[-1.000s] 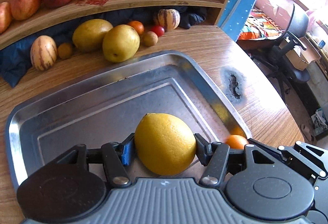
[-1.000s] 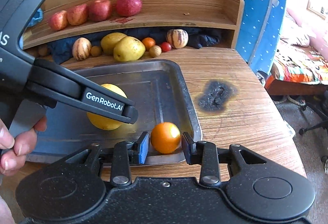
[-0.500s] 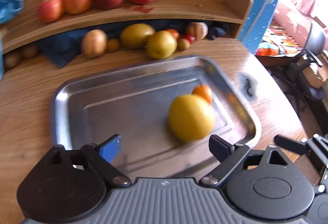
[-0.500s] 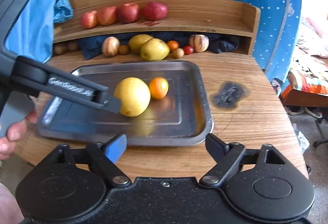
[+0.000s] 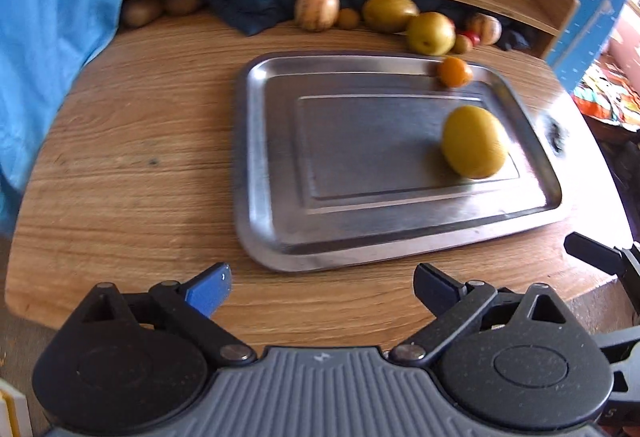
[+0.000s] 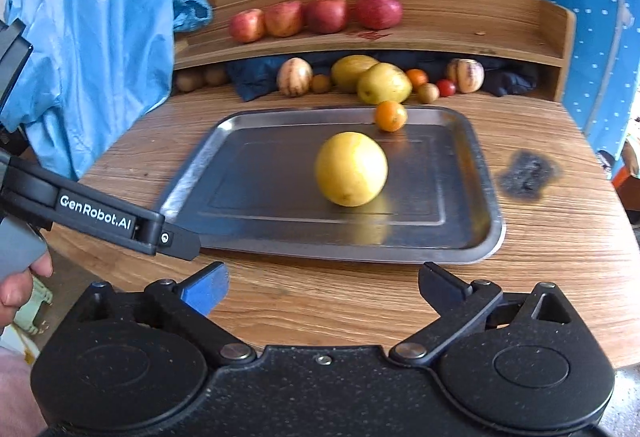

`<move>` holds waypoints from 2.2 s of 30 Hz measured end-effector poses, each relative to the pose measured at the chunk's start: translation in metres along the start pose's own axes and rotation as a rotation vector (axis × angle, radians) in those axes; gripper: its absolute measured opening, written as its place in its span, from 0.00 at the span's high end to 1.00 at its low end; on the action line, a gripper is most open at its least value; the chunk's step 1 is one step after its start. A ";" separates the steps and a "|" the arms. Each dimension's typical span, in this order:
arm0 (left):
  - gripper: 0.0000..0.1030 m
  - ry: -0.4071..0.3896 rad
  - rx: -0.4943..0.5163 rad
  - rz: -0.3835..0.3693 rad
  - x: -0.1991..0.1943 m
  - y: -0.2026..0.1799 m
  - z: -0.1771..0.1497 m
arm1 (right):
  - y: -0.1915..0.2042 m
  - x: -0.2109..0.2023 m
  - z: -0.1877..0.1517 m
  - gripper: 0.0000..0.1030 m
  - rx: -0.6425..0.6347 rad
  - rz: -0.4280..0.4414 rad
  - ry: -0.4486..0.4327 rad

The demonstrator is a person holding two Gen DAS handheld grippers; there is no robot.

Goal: Organize fruits
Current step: 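Lift both open tools away from the tray, then move left tool to the striped pepino while right tool approaches a yellow pear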

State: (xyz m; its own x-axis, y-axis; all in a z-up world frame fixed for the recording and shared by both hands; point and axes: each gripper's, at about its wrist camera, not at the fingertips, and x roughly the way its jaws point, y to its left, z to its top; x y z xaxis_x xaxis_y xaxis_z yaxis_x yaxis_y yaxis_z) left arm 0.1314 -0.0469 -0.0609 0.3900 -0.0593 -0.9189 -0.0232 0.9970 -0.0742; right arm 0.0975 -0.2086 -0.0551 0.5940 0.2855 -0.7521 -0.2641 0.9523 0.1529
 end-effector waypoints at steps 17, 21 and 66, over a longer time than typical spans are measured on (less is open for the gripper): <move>0.01 0.009 -0.033 0.020 0.001 0.032 0.049 | 0.009 0.021 0.041 0.01 0.020 -0.010 -0.046; 0.01 0.005 -0.028 -0.002 0.008 0.039 0.070 | 0.009 0.033 0.056 0.01 0.033 -0.035 -0.060; 0.24 -0.041 0.052 -0.226 0.144 0.033 0.243 | -0.027 0.201 0.185 0.29 0.075 -0.375 0.109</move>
State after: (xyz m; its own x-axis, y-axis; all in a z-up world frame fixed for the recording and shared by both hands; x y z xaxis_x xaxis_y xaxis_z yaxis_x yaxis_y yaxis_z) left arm 0.4105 -0.0107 -0.1017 0.4169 -0.2799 -0.8648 0.1158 0.9600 -0.2549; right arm 0.3644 -0.1566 -0.0915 0.5538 -0.0925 -0.8275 0.0145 0.9947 -0.1014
